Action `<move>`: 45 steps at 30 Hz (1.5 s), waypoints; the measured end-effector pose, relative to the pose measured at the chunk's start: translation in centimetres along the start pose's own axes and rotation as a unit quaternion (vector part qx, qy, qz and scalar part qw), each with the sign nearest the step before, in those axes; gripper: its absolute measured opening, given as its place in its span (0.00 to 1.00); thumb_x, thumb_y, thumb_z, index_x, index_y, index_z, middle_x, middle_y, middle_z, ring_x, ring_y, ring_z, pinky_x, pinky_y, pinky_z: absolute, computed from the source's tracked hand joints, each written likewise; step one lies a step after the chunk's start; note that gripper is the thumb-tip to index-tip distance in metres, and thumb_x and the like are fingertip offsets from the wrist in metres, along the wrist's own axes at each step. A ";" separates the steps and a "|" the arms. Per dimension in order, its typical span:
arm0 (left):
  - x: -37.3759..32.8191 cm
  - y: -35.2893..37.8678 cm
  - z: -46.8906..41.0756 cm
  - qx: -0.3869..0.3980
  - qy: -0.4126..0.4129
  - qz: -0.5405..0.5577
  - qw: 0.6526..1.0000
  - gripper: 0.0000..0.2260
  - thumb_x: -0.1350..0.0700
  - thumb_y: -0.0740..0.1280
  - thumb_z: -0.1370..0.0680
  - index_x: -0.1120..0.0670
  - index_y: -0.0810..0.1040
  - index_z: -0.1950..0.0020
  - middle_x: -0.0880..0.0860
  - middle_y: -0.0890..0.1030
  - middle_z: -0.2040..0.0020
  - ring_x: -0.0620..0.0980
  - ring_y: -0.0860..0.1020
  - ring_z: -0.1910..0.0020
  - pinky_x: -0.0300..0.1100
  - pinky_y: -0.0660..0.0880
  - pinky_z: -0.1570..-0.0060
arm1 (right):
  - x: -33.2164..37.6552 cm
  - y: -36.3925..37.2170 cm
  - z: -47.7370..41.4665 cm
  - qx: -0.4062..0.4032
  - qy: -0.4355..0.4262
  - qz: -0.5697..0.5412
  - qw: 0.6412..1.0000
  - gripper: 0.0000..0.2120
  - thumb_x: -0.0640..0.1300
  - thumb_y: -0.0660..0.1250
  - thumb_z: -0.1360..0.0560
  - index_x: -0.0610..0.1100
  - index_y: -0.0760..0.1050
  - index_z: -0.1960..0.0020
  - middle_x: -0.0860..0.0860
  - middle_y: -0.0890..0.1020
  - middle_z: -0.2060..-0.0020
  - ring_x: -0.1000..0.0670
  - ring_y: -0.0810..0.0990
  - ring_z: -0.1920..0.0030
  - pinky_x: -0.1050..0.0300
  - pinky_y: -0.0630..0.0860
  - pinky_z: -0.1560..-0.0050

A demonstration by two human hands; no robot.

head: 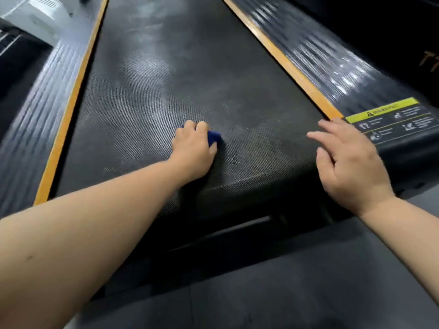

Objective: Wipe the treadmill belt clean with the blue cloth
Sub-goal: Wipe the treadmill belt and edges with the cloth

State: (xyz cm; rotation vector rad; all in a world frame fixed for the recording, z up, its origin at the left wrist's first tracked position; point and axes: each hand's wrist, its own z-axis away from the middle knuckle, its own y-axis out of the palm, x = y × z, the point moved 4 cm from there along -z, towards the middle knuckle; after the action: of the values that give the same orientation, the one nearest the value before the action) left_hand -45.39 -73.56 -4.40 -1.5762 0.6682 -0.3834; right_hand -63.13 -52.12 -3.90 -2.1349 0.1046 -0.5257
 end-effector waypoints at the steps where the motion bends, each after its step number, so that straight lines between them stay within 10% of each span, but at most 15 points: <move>1: -0.7 0.0 2.0 -0.012 0.039 0.024 0.999 0.16 0.48 0.62 0.23 0.57 0.70 0.42 0.59 0.70 0.41 0.60 0.68 0.43 0.53 0.66 0.43 | -0.8 -0.1 0.1 0.000 0.020 0.014 1.000 0.19 0.44 0.56 0.25 0.40 0.77 0.39 0.40 0.76 0.37 0.40 0.69 0.32 0.44 0.62 0.30; 5: -3.4 -0.2 8.0 -0.016 0.218 0.059 0.974 0.19 0.43 0.57 0.27 0.56 0.75 0.47 0.57 0.72 0.47 0.59 0.71 0.51 0.53 0.71 0.50 | -2.0 1.1 0.3 0.070 0.042 0.065 0.995 0.23 0.48 0.52 0.25 0.42 0.76 0.37 0.40 0.74 0.35 0.39 0.69 0.32 0.38 0.62 0.31; 12: -4.6 0.9 -2.0 0.002 -0.031 0.016 0.999 0.17 0.47 0.60 0.22 0.56 0.69 0.39 0.59 0.69 0.38 0.61 0.68 0.40 0.54 0.67 0.42 | -1.9 1.3 -0.1 0.086 0.060 0.162 0.981 0.22 0.49 0.51 0.24 0.47 0.74 0.35 0.46 0.72 0.31 0.42 0.61 0.27 0.37 0.48 0.28; 19: -8.0 0.9 6.9 -0.058 0.226 0.041 0.972 0.13 0.49 0.67 0.28 0.58 0.75 0.50 0.59 0.74 0.50 0.61 0.73 0.54 0.53 0.72 0.57 | -3.3 1.2 0.0 0.099 0.096 0.184 0.973 0.23 0.47 0.51 0.23 0.49 0.67 0.29 0.46 0.66 0.27 0.43 0.60 0.26 0.41 0.51 0.27; 26: -7.5 1.4 -3.2 0.004 -0.055 0.038 0.998 0.17 0.47 0.60 0.21 0.56 0.67 0.38 0.60 0.67 0.37 0.62 0.67 0.39 0.55 0.66 0.42 | -3.4 0.9 0.4 0.094 0.102 0.184 0.973 0.22 0.46 0.51 0.22 0.50 0.66 0.28 0.47 0.64 0.27 0.45 0.59 0.25 0.46 0.54 0.27; 33: -10.1 1.5 4.6 -0.051 0.140 0.069 0.986 0.14 0.49 0.64 0.24 0.55 0.72 0.42 0.57 0.70 0.43 0.59 0.69 0.46 0.52 0.66 0.46 | -3.3 0.9 0.3 0.100 0.084 0.175 0.976 0.23 0.39 0.58 0.23 0.48 0.67 0.29 0.45 0.62 0.26 0.44 0.58 0.25 0.47 0.53 0.27; 41: -11.1 2.1 -3.6 0.023 0.034 0.032 0.999 0.18 0.48 0.61 0.22 0.57 0.67 0.38 0.60 0.67 0.37 0.62 0.67 0.40 0.55 0.66 0.42 | -3.3 -0.1 0.1 0.052 0.129 0.091 0.986 0.25 0.35 0.56 0.24 0.47 0.65 0.28 0.45 0.55 0.24 0.47 0.51 0.23 0.54 0.43 0.27; 45: -12.5 1.8 4.3 -0.057 0.218 0.046 0.973 0.14 0.50 0.66 0.28 0.58 0.74 0.48 0.60 0.73 0.49 0.62 0.72 0.53 0.53 0.70 0.55 | -3.5 -0.3 -0.3 0.073 0.120 0.077 0.987 0.25 0.35 0.55 0.24 0.47 0.63 0.27 0.45 0.52 0.23 0.47 0.47 0.23 0.53 0.42 0.27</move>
State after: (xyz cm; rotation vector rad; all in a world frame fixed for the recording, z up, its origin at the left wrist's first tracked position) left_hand -52.75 -62.47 -4.93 -1.5757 1.1131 -0.6410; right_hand -66.44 -51.22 -4.67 -1.8960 0.3516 -0.6757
